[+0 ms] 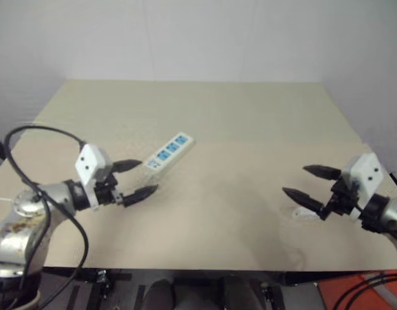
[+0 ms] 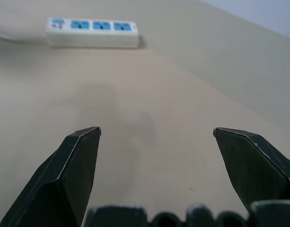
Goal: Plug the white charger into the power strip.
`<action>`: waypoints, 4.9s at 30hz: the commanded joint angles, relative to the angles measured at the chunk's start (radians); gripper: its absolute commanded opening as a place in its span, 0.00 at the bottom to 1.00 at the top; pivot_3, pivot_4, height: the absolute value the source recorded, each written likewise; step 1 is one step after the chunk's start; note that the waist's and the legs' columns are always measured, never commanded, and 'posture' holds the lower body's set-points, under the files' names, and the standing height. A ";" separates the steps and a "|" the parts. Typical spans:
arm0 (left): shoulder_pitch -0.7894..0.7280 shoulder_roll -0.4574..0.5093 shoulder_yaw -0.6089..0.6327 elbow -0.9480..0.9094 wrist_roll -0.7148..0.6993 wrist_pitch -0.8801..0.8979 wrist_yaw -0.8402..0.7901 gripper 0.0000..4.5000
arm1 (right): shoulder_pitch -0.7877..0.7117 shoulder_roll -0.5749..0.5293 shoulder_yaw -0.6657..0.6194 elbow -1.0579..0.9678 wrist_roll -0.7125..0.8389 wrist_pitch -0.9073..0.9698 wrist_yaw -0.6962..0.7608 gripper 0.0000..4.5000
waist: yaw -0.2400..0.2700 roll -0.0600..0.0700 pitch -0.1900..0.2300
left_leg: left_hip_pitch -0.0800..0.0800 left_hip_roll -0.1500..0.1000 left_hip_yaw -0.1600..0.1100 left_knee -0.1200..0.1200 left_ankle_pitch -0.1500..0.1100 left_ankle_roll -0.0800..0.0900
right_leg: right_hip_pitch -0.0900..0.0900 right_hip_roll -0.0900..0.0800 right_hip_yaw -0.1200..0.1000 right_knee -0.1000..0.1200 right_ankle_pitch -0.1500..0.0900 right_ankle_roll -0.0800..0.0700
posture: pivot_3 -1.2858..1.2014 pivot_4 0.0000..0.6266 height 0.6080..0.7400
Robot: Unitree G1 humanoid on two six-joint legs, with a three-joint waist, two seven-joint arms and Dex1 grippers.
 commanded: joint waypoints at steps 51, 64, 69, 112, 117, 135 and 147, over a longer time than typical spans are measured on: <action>-0.567 -0.258 -0.389 0.960 0.498 -0.301 0.243 0.95 | -0.171 -0.141 0.135 0.056 -0.044 -0.128 -0.037 1.00 | 0.009 -0.002 0.001 | -0.003 -0.001 0.000 0.000 0.000 0.000 | -0.001 -0.001 0.000 -0.001 0.001 0.000 | 0.52 0.24 1.00; -0.569 -0.266 -0.387 0.898 0.447 -0.350 0.058 0.74 | -0.160 -0.140 0.127 0.064 -0.050 -0.133 -0.040 1.00 | 0.012 -0.002 0.001 | -0.004 -0.002 0.000 0.002 0.000 0.000 | -0.001 -0.001 0.000 -0.001 0.001 0.001 | 0.52 0.24 1.00; -0.553 -0.262 -0.419 0.800 0.386 -0.363 -0.149 0.74 | -0.144 -0.143 0.111 0.057 -0.049 -0.133 -0.040 1.00 | 0.015 -0.002 0.001 | -0.006 -0.002 -0.001 0.002 0.000 0.000 | -0.001 -0.001 -0.001 -0.001 0.001 0.001 | 0.52 0.24 1.00; -0.538 -0.295 -0.470 1.066 0.372 -0.812 -0.577 0.99 | -0.093 -0.167 0.021 0.002 -0.007 -0.057 -0.040 1.00 | 0.008 -0.002 0.001 | -0.005 -0.002 -0.001 0.005 0.000 0.000 | -0.001 -0.001 0.000 0.000 0.002 0.001 | 0.52 0.24 1.00; -0.561 -0.317 -0.478 1.167 0.399 -0.890 -0.575 0.99 | -0.100 -0.174 0.019 0.003 0.006 -0.055 -0.045 1.00 | 0.009 -0.002 0.001 | -0.005 -0.002 -0.001 0.005 0.000 0.000 | -0.001 -0.001 0.000 0.000 0.002 0.001 | 0.52 0.24 1.00; -0.608 -0.416 -0.476 1.345 0.438 -1.016 -0.613 0.85 | -0.095 -0.194 -0.012 -0.020 0.037 -0.025 -0.050 1.00 | 0.009 -0.001 0.001 | -0.006 -0.002 -0.001 0.005 0.000 0.000 | 0.000 -0.001 0.000 0.000 0.002 0.002 | 0.52 0.24 1.00; -0.593 -0.408 -0.477 1.306 0.453 -1.003 -0.574 0.74 | -0.091 -0.284 -0.001 0.053 0.032 0.046 -0.017 1.00 | 0.010 -0.001 0.001 | -0.005 -0.002 -0.002 0.005 0.000 0.000 | 0.000 -0.001 0.000 0.000 0.002 0.002 | 0.52 0.24 1.00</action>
